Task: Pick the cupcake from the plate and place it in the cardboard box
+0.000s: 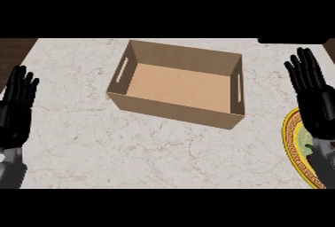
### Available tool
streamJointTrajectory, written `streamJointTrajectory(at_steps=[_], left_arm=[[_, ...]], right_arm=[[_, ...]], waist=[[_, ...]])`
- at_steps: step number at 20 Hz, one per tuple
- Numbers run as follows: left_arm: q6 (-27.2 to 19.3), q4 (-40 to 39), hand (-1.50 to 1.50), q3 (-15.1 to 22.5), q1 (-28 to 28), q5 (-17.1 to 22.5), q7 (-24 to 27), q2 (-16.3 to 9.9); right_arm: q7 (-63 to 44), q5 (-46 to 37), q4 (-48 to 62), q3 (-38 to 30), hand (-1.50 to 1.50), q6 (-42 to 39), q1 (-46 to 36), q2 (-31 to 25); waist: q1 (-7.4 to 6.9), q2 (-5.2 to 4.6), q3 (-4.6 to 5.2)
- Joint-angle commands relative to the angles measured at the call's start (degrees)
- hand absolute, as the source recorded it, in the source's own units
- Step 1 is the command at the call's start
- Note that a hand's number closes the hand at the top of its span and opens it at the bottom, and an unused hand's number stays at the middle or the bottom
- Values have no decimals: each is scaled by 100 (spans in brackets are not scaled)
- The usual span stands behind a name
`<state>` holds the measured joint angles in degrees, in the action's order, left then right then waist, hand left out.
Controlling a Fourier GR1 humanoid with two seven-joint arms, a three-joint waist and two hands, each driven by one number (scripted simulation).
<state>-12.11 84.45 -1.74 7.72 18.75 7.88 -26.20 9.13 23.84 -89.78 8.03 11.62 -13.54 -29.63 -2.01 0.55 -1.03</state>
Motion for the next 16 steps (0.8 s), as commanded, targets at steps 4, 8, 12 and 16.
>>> streamJointTrajectory(at_steps=[4,8,12,16], left_arm=[[-237,-68,0,555,-205,-874,-486,-167],[-118,-83,0,851,-566,-976,-659,-183],[-306,27,0,1266,-519,-1285,-996,141],[-589,490,0,1408,-766,-1646,-1344,222]], right_arm=[[393,1059,973,-1068,-150,-1776,-655,-652],[312,-1013,1443,-923,150,-955,-2,-2158],[1269,345,2840,-1737,-150,-1290,42,-875],[2051,-93,3764,-1853,-150,-2406,-97,-1620]], waist=[[143,-97,88],[256,-200,112],[161,-98,82],[129,-70,90]])
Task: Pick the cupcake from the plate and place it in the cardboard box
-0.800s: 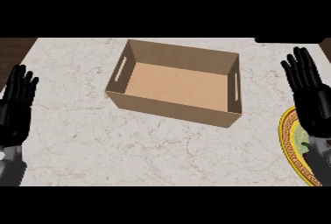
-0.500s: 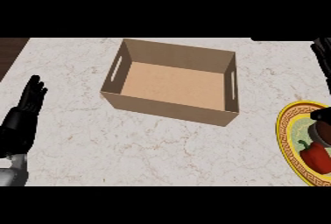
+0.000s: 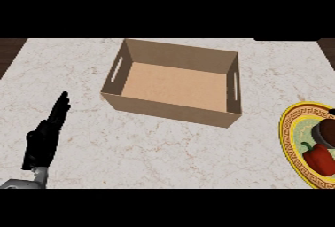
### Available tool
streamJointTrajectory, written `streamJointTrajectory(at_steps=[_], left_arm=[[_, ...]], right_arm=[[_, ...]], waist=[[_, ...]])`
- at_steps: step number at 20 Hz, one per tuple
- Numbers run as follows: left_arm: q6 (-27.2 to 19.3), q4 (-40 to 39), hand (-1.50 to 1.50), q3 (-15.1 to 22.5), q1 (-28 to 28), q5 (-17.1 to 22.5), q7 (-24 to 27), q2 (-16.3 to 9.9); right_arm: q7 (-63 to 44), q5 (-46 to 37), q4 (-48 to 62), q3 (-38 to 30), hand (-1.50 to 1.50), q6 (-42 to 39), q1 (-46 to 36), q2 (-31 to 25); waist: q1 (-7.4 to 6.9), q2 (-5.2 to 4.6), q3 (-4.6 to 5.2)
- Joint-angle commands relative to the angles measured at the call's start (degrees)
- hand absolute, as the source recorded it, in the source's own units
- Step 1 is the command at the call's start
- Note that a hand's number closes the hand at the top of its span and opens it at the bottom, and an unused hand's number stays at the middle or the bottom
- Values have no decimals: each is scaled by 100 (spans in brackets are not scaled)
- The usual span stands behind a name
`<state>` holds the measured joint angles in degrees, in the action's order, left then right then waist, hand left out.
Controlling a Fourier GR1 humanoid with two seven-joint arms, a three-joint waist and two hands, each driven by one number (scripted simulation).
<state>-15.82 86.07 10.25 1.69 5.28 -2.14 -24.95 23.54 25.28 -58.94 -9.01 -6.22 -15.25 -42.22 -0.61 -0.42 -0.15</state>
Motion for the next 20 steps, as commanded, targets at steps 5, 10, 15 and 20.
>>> streamJointTrajectory(at_steps=[5,10,15,20], left_arm=[[-65,-197,0,98,147,-232,-12,146],[55,85,0,168,-56,-176,-168,105],[-14,-2,0,130,29,-287,-243,146],[19,302,0,107,-445,-361,-118,189]], right_arm=[[482,-1463,581,503,-150,-725,-30,-1556],[337,-2384,558,1224,-150,-1472,64,-2440],[106,-3090,342,1897,-150,-2167,-100,-2749],[-355,-3573,32,2202,-150,-2197,-183,-2164]], waist=[[-12,2,18],[-102,16,22],[-68,14,20],[-10,45,17]])
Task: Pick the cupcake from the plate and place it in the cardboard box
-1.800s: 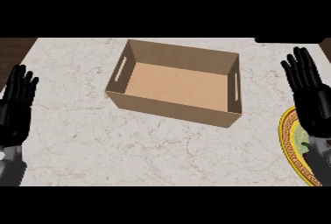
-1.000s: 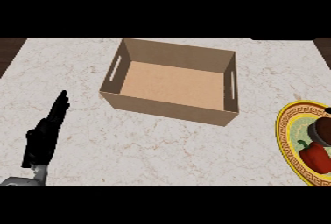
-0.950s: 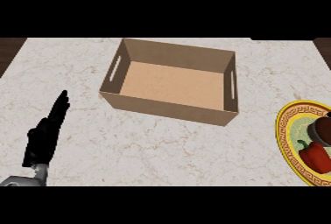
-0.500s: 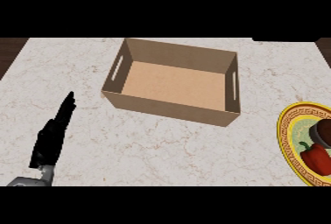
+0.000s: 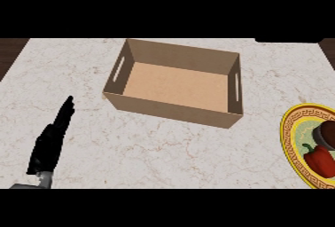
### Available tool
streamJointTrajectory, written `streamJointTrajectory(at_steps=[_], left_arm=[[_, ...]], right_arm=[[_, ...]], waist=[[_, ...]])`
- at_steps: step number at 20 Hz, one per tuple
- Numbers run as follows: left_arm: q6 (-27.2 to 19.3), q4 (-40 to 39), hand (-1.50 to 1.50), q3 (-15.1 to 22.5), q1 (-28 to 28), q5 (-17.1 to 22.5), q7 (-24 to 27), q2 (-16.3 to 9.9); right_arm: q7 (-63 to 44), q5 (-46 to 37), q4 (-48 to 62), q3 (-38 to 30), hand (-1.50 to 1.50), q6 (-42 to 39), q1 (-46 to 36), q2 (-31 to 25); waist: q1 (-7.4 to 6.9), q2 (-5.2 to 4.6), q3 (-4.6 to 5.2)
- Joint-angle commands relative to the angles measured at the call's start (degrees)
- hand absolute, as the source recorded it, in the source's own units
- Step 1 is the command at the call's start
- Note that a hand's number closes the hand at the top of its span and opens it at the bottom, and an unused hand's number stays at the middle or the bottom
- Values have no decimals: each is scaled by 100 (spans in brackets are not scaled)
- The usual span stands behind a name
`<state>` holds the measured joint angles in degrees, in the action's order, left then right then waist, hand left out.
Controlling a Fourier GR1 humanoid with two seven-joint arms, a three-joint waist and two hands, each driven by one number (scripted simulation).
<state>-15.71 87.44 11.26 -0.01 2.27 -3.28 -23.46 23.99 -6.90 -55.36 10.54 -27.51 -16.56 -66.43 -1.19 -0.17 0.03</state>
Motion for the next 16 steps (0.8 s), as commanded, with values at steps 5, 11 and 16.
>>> streamJointTrajectory(at_steps=[5,11,16], left_arm=[[96,-255,0,-123,157,-212,-68,231],[567,-198,0,-615,-100,-47,237,75],[405,-105,0,-527,160,-396,-180,407]], right_arm=[[-1629,-412,-883,-14,-150,-191,-179,624],[-1352,-1194,-689,-139,-150,-9,102,907],[-1174,-1712,-339,-290,-150,108,163,1271]], waist=[[111,20,1],[100,17,-1],[93,12,-4]])
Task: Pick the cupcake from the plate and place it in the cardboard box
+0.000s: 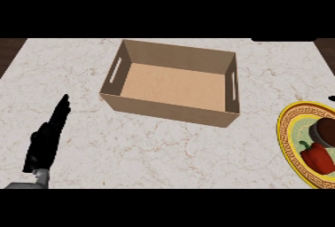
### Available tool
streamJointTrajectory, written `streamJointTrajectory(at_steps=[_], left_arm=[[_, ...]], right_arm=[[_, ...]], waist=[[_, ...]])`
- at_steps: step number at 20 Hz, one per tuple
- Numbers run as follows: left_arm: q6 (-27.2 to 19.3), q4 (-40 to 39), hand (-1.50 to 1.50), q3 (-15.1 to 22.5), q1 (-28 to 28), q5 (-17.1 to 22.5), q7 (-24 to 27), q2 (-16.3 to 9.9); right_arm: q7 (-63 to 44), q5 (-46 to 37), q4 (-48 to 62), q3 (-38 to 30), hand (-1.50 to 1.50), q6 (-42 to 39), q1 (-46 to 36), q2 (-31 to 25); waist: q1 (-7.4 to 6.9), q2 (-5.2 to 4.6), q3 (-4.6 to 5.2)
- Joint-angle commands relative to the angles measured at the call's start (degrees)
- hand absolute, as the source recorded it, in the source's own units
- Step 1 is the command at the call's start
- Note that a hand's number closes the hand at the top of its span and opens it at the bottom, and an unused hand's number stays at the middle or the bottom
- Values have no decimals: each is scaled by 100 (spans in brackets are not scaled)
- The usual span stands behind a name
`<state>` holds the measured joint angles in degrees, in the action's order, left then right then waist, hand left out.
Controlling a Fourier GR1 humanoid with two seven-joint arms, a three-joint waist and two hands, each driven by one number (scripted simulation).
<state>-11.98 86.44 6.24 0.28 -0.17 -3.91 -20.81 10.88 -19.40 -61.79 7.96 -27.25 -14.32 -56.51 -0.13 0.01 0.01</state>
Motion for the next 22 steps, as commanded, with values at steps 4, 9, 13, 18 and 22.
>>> streamJointTrajectory(at_steps=[4,9,13,18,22], left_arm=[[113,352,0,-114,-289,-310,-78,180],[183,-196,0,-180,-61,-416,256,507],[484,484,0,-328,-280,-373,-274,280],[554,-91,0,-548,137,-485,-19,467],[549,236,0,-562,-68,-642,-146,558]], right_arm=[[269,-707,466,-334,-150,-152,-181,346],[232,-842,-68,-635,-150,-151,323,435],[234,-1249,396,-618,-150,-62,-57,836],[567,-1453,399,-940,-150,60,204,925],[577,-1738,643,-951,-150,76,14,1224]], waist=[[-24,-2,-2],[21,1,0],[-22,-2,-2],[7,-3,-1],[-10,-3,-2]])
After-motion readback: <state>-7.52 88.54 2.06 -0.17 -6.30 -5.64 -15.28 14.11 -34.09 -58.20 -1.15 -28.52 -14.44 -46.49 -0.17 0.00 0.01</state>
